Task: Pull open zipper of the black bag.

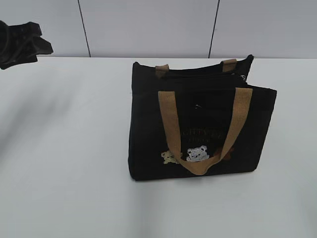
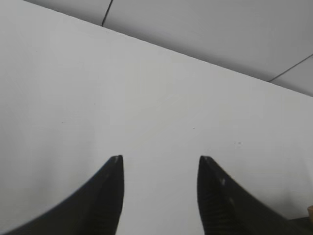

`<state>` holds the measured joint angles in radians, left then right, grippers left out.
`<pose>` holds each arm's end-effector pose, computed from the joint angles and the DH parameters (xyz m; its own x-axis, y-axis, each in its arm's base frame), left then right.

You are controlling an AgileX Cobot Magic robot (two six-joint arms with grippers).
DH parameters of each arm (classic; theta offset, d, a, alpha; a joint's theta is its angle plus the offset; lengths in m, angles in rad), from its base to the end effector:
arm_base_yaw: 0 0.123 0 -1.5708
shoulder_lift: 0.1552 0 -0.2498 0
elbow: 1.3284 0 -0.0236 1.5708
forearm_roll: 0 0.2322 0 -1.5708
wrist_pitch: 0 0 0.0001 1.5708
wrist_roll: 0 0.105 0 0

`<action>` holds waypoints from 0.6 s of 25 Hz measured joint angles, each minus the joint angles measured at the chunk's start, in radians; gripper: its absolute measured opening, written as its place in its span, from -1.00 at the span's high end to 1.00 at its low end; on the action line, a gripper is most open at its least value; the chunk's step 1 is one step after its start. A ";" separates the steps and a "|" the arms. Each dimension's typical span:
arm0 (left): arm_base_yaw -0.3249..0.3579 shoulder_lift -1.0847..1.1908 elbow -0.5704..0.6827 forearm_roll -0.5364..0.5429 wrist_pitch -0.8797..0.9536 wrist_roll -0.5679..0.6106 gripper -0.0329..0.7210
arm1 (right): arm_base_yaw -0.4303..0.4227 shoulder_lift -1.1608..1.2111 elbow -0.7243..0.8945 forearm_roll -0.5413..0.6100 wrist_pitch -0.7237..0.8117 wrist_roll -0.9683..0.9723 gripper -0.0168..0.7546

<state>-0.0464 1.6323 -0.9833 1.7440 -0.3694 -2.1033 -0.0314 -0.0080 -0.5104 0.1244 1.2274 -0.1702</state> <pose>0.3401 -0.0531 0.2055 -0.6647 -0.2874 -0.6896 0.1113 0.8747 -0.4718 0.0156 0.0118 0.2506 -0.5673 -0.1091 -0.8163 -0.1375 0.9898 -0.0368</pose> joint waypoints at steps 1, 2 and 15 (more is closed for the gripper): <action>0.000 0.000 0.000 0.000 0.004 0.000 -0.06 | 0.000 0.000 0.000 0.001 -0.002 -0.006 -0.11; 0.000 0.000 0.000 0.000 0.004 0.000 -0.06 | 0.000 0.000 0.001 0.002 -0.011 -0.012 -0.11; 0.000 0.000 0.000 0.001 0.029 0.002 -0.06 | 0.000 0.000 0.044 0.010 -0.129 -0.041 -0.11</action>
<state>-0.0464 1.6323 -0.9833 1.7447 -0.3408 -2.1014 -0.0314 -0.0080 -0.4666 0.1341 1.0988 -0.2116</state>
